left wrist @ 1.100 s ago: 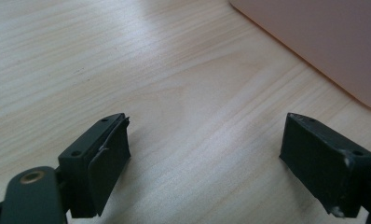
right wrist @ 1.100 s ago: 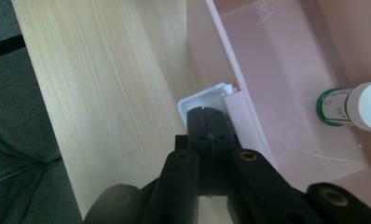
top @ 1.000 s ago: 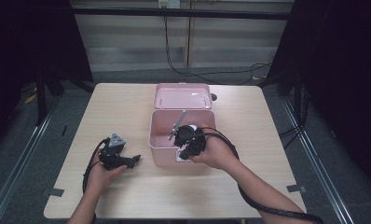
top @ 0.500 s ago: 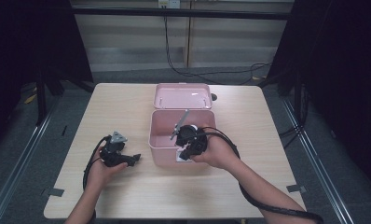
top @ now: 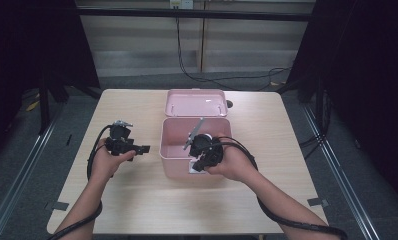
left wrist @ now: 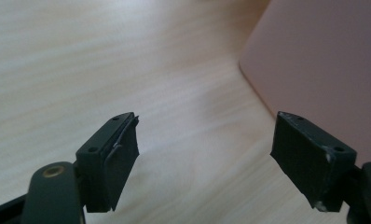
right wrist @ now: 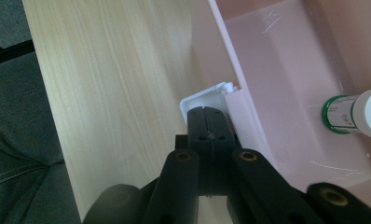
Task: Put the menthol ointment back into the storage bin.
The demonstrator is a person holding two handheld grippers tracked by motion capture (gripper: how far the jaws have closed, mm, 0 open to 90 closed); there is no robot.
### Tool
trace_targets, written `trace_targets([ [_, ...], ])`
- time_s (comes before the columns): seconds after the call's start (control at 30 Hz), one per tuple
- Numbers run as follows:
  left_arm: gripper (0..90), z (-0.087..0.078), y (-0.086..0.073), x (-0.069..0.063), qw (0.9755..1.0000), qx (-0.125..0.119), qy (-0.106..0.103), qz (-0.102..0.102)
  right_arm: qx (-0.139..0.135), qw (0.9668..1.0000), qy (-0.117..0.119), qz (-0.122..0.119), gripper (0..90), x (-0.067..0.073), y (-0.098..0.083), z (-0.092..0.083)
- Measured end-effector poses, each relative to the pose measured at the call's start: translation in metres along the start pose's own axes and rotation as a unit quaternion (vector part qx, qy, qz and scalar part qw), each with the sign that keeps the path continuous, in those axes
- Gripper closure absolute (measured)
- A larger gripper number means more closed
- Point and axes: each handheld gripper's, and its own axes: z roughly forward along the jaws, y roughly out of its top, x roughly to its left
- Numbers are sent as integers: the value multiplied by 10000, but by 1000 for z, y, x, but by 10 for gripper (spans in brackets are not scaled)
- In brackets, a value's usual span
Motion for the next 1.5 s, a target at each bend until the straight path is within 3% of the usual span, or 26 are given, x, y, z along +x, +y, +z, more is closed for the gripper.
trace_targets([
  [0.4, 221, -2, 8, -7, 9999, 87, -18, 116, -43, 10000, -35, 21, 900, 0, -1, -1],
  [0.6, 221, -1, 7, -9, 9999, 101, 32, 109, 13, 9999, -139, -43, 900, 2, -2, -2],
  [0.87, 221, 0, 12, -11, 9998, 168, -72, 43, -2, 9999, -128, -13, 900, 1, -5, -3],
  [1.17, 236, -7, 33, -8, 9997, 201, -57, -134, 24, 9999, -113, -13, 900, 1, -5, -2],
  [1.5, 238, -6, 66, -7, 9987, 482, -30, -141, 13, 10000, -71, -12, 900, 0, -5, -2],
])
